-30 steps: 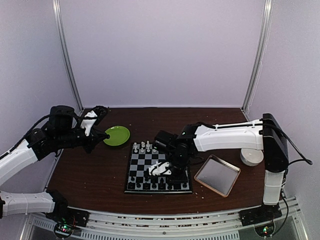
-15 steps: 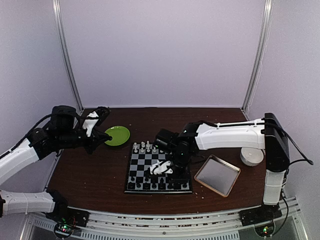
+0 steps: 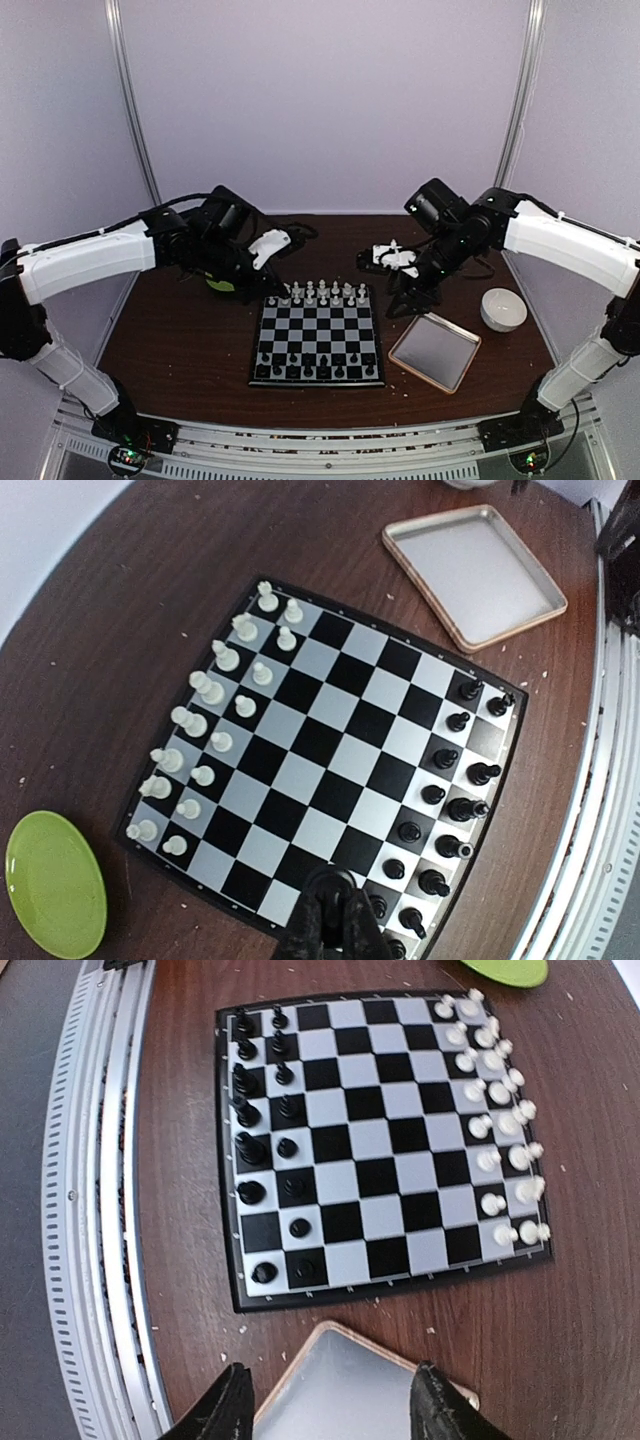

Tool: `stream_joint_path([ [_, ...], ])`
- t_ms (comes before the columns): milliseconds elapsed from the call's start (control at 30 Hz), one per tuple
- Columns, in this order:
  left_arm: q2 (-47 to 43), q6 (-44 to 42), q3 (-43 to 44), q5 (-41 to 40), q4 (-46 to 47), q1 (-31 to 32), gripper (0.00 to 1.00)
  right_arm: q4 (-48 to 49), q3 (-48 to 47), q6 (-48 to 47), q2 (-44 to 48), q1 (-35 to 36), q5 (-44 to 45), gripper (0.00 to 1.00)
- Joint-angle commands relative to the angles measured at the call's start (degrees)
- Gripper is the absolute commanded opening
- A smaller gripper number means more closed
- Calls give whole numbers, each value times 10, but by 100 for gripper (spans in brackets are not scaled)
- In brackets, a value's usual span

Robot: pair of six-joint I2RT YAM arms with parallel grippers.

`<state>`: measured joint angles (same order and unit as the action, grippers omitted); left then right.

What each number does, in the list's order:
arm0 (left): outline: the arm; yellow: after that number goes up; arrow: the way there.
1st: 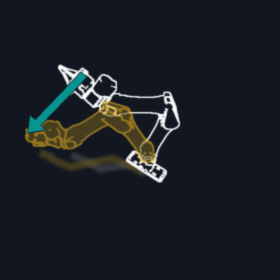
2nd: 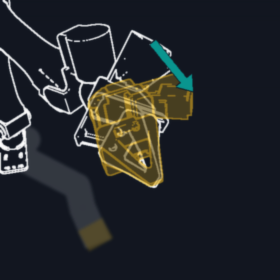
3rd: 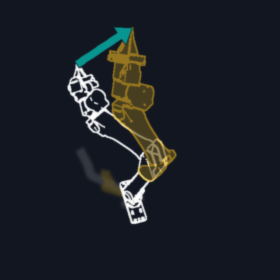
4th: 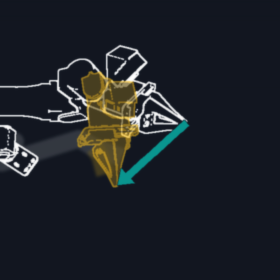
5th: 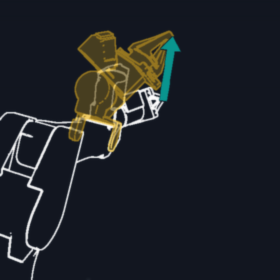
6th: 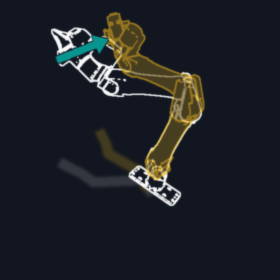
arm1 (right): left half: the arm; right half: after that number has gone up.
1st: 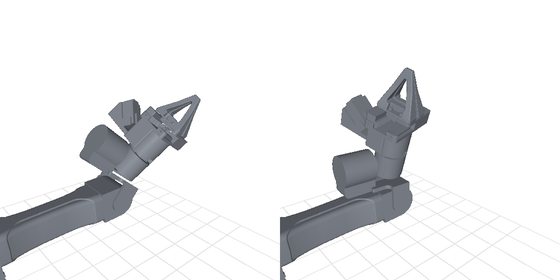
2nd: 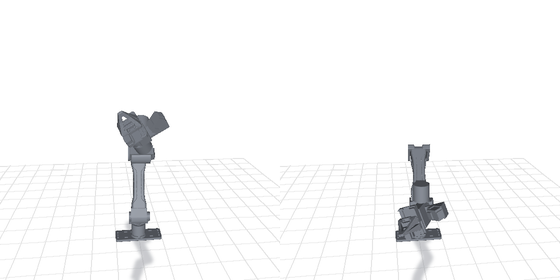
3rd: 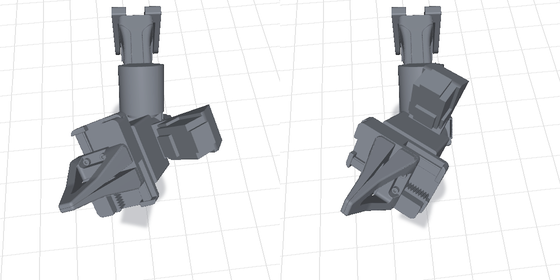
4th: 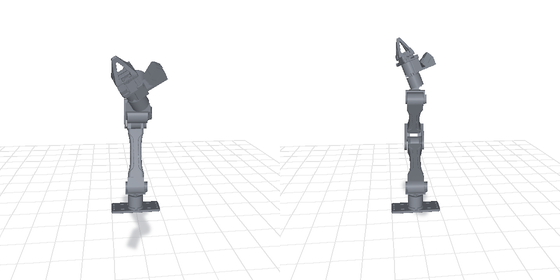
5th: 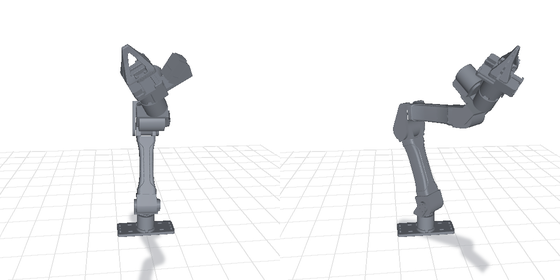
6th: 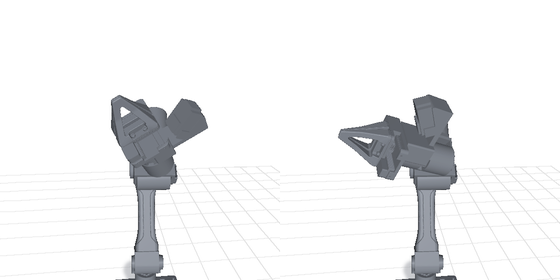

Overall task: Set up the chess pieces on the board
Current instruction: Place the bishop on c8, then place the knight on the chessboard.

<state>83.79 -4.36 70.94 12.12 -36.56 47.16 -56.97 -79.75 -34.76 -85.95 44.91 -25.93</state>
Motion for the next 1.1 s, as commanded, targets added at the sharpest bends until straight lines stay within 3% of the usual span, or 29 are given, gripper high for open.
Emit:
stream_joint_path([
  [0, 97, -4, 81, -36, -91, 30, 0, 40, 70, 4, 63, -73, -44, 54],
  [333, 261, -11, 210, -64, -138, 89, 0, 86, 146, 16, 130, -136, -74, 55],
  [767, 315, 7, 187, -28, -38, 94, 0, 86, 149, 13, 115, -136, -77, 55],
  [1067, 354, 9, 206, -33, -31, 94, 4, 84, 149, 11, 105, -136, -72, 54],
])
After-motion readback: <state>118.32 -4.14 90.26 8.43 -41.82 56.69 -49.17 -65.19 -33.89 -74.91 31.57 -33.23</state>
